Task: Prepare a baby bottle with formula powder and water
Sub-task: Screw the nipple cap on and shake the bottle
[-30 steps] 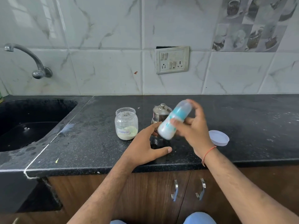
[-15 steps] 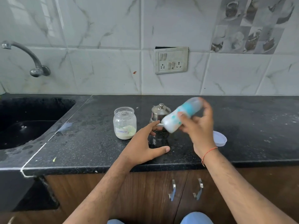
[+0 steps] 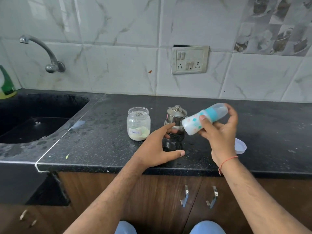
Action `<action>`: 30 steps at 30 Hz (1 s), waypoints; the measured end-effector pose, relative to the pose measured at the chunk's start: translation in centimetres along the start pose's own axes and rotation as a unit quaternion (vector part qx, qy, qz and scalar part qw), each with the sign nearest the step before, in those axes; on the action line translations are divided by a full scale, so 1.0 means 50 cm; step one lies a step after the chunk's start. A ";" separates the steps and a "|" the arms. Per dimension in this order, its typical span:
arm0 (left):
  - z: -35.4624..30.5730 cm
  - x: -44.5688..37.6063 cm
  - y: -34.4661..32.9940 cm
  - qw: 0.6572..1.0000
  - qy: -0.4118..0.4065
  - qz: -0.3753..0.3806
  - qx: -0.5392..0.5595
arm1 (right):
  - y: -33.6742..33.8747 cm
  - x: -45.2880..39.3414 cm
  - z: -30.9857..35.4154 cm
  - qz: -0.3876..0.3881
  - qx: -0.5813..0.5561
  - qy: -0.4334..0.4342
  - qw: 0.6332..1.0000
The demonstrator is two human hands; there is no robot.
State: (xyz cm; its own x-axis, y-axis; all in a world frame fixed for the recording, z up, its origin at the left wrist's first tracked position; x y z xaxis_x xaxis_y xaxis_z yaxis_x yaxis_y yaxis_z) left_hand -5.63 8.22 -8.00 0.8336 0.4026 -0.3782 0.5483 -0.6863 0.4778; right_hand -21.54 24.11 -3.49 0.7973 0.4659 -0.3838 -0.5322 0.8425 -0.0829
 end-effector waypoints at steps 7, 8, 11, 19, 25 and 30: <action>-0.001 -0.001 -0.001 1.000 -0.004 -0.001 -0.003 | -0.004 0.003 -0.005 0.011 0.035 0.015 0.999; -0.001 -0.001 -0.001 1.000 -0.005 -0.002 -0.002 | -0.011 0.003 -0.001 0.044 0.066 0.028 0.996; 0.001 0.000 -0.003 1.000 -0.005 -0.001 0.002 | -0.023 0.014 -0.007 0.082 0.111 0.040 0.990; 0.000 -0.001 -0.002 1.000 -0.004 0.000 0.005 | -0.009 0.006 -0.001 0.028 0.055 0.011 0.998; 0.000 0.000 -0.002 1.000 -0.003 0.005 -0.003 | -0.010 0.015 -0.004 0.132 0.159 0.033 0.978; 0.006 -0.002 -0.002 1.000 0.005 0.002 0.006 | 0.022 -0.006 0.027 0.141 0.235 0.062 0.960</action>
State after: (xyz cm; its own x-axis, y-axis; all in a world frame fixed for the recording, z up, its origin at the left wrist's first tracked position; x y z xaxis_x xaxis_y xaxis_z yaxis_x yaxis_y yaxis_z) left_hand -5.79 8.06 -8.23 0.8367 0.4054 -0.3682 0.5438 -0.6948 0.4707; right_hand -21.96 25.25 -2.25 0.5855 0.6816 -0.4389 -0.5117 0.7306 0.4521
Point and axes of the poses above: each hand's wrist, its own x-axis away from the middle knuckle, its own y-axis out of the back of the hand, z = x × y, the point moved 3 cm from there along -x, towards the middle knuckle, and after that the axes turned 7 degrees about x, right-handed, at the moved point
